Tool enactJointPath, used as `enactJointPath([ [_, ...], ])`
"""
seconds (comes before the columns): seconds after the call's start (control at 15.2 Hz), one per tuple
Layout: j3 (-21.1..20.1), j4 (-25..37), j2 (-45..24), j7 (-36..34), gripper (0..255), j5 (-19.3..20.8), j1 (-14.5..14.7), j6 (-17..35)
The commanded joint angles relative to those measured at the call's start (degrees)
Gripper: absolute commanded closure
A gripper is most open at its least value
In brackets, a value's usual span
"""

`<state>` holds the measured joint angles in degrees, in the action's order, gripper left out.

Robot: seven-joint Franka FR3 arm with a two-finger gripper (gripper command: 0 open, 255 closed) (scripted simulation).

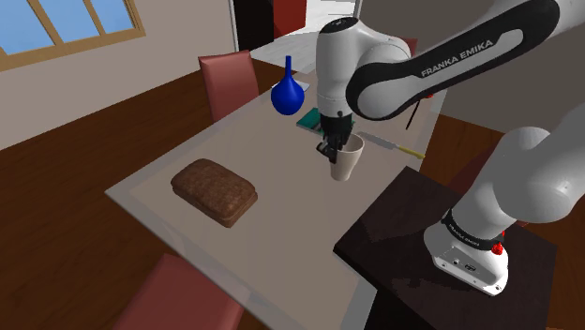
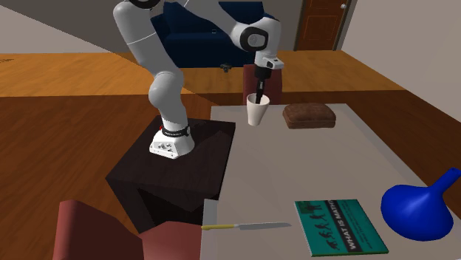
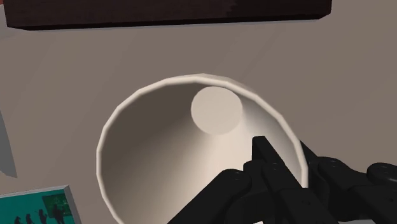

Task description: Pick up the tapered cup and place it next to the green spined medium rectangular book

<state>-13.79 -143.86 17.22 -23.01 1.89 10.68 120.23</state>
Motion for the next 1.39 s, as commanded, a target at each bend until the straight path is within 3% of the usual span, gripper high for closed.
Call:
enactJointPath([
  [0.0,0.12,0.78,0.86,0.27,255,-0.20,0.06,-1.63],
  [0.46,0.56,4.12,3.35,1.12,255,-0.66,0.19,-7.39],
  [1.32,13.52,4.56,1.84,18.77,255,6.70,-9.06,-4.53],
])
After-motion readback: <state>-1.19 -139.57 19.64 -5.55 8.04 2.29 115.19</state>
